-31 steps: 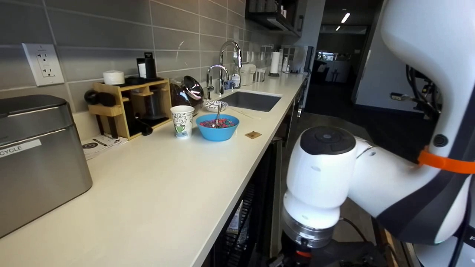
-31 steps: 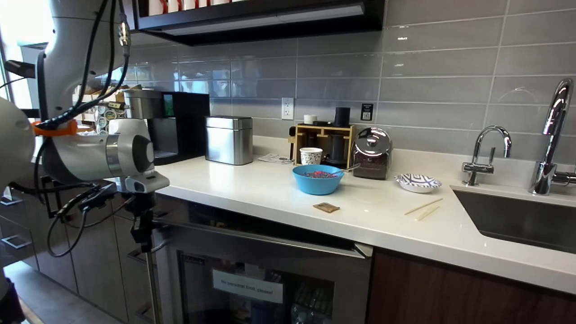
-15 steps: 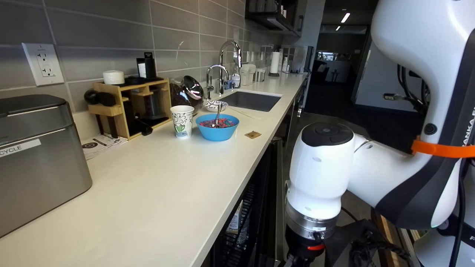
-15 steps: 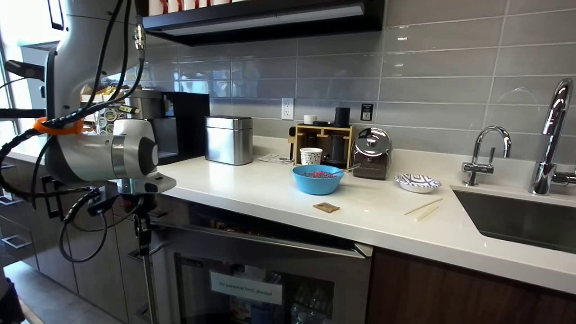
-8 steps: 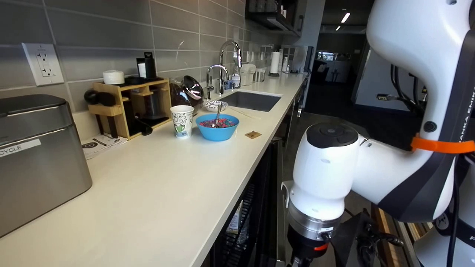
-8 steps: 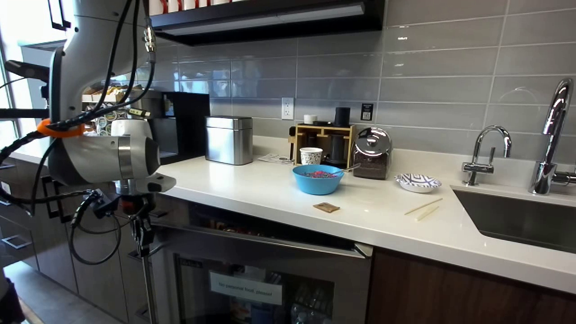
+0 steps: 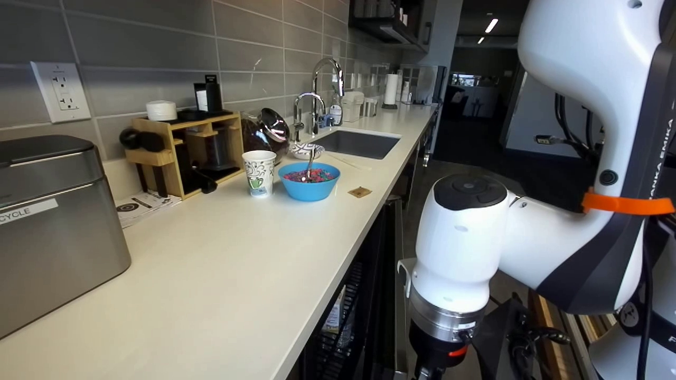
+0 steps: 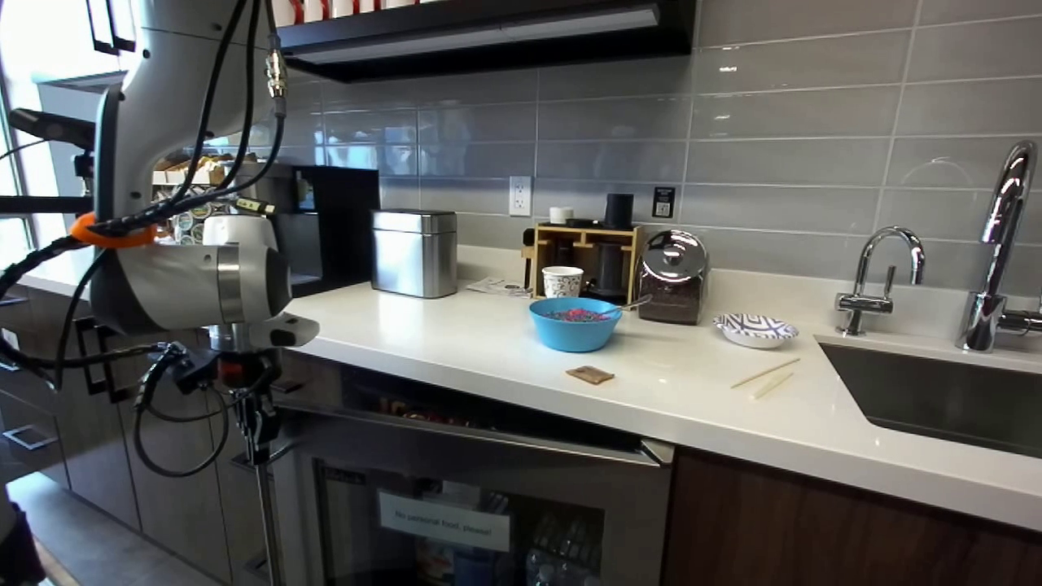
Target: Partially open the silver door, then close it
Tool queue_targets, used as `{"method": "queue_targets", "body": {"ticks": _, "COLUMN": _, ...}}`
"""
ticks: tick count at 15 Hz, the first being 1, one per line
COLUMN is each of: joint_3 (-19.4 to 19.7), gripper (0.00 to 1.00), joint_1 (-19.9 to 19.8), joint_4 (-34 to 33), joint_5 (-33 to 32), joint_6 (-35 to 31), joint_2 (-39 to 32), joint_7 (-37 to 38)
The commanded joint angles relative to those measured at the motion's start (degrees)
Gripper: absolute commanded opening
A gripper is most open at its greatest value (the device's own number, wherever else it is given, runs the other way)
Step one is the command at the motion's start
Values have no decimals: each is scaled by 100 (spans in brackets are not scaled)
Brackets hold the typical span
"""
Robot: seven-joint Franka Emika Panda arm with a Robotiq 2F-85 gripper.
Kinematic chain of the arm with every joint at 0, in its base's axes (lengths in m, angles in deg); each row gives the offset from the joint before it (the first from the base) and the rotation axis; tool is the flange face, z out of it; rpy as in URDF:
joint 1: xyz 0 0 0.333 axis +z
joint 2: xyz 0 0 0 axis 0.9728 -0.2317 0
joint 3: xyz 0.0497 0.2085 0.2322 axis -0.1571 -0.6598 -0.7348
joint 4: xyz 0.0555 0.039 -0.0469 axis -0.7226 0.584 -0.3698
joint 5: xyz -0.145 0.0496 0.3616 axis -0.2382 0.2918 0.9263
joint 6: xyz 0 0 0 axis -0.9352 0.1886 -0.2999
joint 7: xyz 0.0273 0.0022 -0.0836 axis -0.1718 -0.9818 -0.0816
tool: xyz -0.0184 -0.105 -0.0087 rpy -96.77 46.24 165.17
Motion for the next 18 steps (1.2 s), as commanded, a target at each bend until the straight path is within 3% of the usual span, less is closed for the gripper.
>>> {"method": "queue_targets", "body": {"ticks": 1, "joint_3": 0, "gripper": 12, "joint_1": 0, "joint_4": 0, "joint_5": 0, "joint_6": 0, "joint_2": 0, "joint_7": 0}}
{"method": "queue_targets", "body": {"ticks": 4, "joint_3": 0, "gripper": 12, "joint_1": 0, "joint_4": -1, "joint_5": 0, "joint_6": 0, "joint_2": 0, "joint_7": 0}}
{"method": "queue_targets", "body": {"ticks": 5, "joint_3": 0, "gripper": 3, "joint_1": 0, "joint_4": -1, "joint_5": 0, "joint_6": 0, "joint_2": 0, "joint_7": 0}}
{"method": "queue_targets", "body": {"ticks": 11, "joint_3": -622, "gripper": 3, "joint_1": -677, "joint_4": -1, "joint_5": 131, "joint_6": 542, "joint_2": -371, "joint_7": -1744}}
{"method": "queue_targets", "body": {"ticks": 18, "joint_3": -1450, "gripper": 3, "joint_1": -1520, "joint_4": -10, "joint_5": 483, "joint_6": 1500, "joint_2": -421, "joint_7": -3133}}
